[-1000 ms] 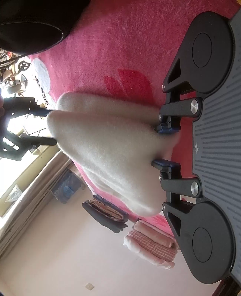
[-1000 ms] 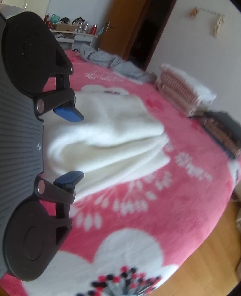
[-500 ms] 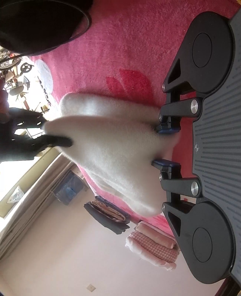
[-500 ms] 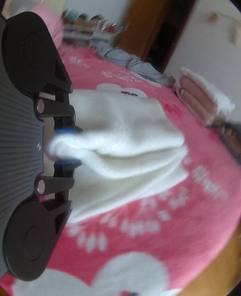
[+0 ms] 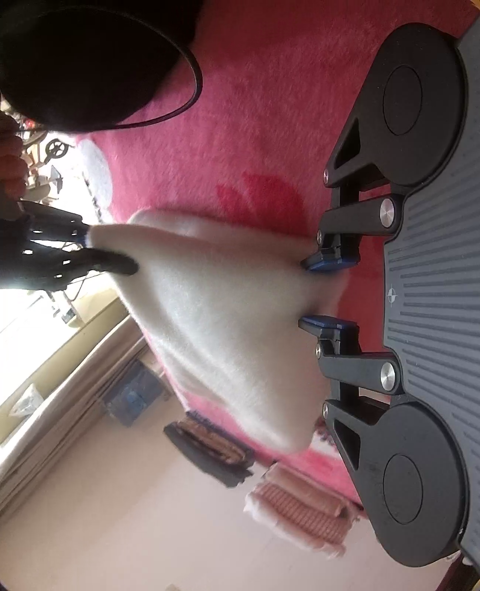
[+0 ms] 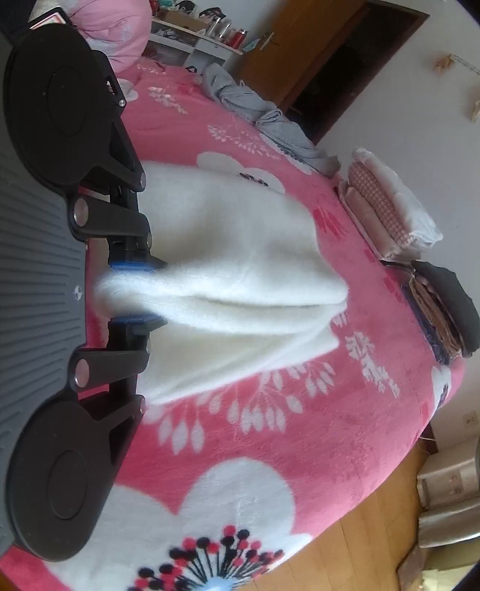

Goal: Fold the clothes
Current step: 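Open the left gripper while the right gripper holds the sweater fold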

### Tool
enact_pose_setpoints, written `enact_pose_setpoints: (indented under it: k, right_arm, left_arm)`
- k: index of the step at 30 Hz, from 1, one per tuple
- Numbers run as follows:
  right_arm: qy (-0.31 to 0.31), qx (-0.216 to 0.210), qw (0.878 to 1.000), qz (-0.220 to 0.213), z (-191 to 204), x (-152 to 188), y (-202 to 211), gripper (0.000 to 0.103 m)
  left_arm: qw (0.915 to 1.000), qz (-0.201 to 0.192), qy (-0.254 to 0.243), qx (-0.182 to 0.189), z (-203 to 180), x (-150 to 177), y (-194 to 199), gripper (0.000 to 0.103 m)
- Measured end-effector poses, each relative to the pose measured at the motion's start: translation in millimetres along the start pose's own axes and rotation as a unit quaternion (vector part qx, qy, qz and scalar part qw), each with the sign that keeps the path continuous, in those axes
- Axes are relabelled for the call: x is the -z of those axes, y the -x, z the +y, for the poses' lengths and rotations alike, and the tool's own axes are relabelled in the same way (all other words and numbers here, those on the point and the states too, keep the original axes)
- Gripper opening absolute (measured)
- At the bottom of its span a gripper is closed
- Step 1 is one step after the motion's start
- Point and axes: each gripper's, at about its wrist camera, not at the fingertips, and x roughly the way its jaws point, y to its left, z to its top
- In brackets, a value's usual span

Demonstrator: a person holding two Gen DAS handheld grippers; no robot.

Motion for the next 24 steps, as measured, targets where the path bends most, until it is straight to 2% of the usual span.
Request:
enact_pose_setpoints:
  k: [1, 4, 7, 11, 15, 18, 20, 24]
  right_arm:
    - [-0.001, 0.012, 1.0, 0.011, -2.7, 0.8, -7.7, 0.024]
    - [-0.006, 0.021, 0.999, 0.026, -9.9, -0.5, -19.9, 0.024]
    - [0.005, 0.028, 0.999, 0.027, -6.4, -0.1, -19.8, 0.024]
    - [0.037, 0.047, 0.998, 0.025, 4.5, -1.5, -16.0, 0.024]
    - [0.069, 0.056, 0.996, 0.01, 17.4, -0.3, -0.9, 0.024]
    - [0.067, 0.069, 0.995, 0.023, 10.2, 1.4, -8.6, 0.024]
    - [0.082, 0.082, 0.993, 0.029, 7.7, 1.9, -15.9, 0.024]
    - [0.102, 0.09, 0.99, 0.034, 8.9, 0.4, -14.8, 0.025]
  left_arm:
    - [1.0, 0.002, 0.005, 0.006, 1.1, 0.9, 1.1, 0.027]
    - [0.9969, 0.009, 0.067, 0.041, 22.3, 5.6, 13.2, 0.027]
    - [0.9824, 0.011, 0.177, 0.058, 59.5, 13.0, 22.7, 0.027]
    - [0.9677, -0.036, 0.247, 0.036, 87.9, -2.9, 25.0, 0.027]
    - [0.972, -0.069, 0.221, 0.042, 70.0, -33.0, -0.4, 0.027]
    - [0.975, -0.039, 0.213, 0.051, 49.9, -37.7, -35.3, 0.026]
    - [0.9772, -0.038, 0.205, 0.041, 40.9, -37.6, -41.7, 0.026]
    - [0.975, -0.036, 0.217, 0.032, 37.7, -37.6, -42.6, 0.027]
